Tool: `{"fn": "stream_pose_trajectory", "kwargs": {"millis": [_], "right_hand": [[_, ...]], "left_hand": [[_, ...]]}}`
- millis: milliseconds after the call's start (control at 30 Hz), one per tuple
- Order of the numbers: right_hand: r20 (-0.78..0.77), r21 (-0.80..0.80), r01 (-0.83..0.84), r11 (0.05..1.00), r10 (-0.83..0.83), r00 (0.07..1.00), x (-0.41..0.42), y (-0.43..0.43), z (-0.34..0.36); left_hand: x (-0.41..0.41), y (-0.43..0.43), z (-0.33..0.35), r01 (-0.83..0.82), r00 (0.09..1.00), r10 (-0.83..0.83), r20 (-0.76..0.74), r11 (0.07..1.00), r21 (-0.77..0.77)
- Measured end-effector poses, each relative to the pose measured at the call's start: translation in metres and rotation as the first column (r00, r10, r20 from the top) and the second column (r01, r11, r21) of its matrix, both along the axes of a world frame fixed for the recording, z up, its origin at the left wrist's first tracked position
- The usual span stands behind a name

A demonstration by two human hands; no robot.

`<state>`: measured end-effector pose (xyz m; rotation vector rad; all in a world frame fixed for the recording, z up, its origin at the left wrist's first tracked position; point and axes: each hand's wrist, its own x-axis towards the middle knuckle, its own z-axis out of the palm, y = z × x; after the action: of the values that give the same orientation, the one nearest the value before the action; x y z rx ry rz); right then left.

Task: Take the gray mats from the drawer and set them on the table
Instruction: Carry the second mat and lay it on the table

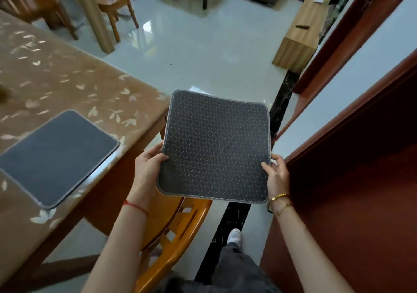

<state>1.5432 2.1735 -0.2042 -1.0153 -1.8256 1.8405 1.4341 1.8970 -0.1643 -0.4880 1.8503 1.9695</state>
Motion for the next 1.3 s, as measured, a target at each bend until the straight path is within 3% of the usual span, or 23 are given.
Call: {"fn": "stream_pose_trajectory", "kwargs": {"millis": [500,800,1300], "right_hand": [[0.020,0.077,-0.189,0.979,0.188,0.982,-0.105,0.181,0.015],[0.046,0.072,-0.273,0.959,0.270,0.962,-0.234,0.224,-0.005],[0.071,0.073,-0.444,0.893,0.440,0.895,-0.504,0.235,0.013]], "left_hand": [[-0.052,0.173,-0.005,-0.253,0.967,0.253,-0.012,0.967,0.032],[-0.162,0.219,-0.018,-0.353,0.935,0.354,-0.006,0.934,0.057],[-0.386,0.225,-0.008,-0.514,0.856,0.516,-0.025,0.856,0.045]]}}
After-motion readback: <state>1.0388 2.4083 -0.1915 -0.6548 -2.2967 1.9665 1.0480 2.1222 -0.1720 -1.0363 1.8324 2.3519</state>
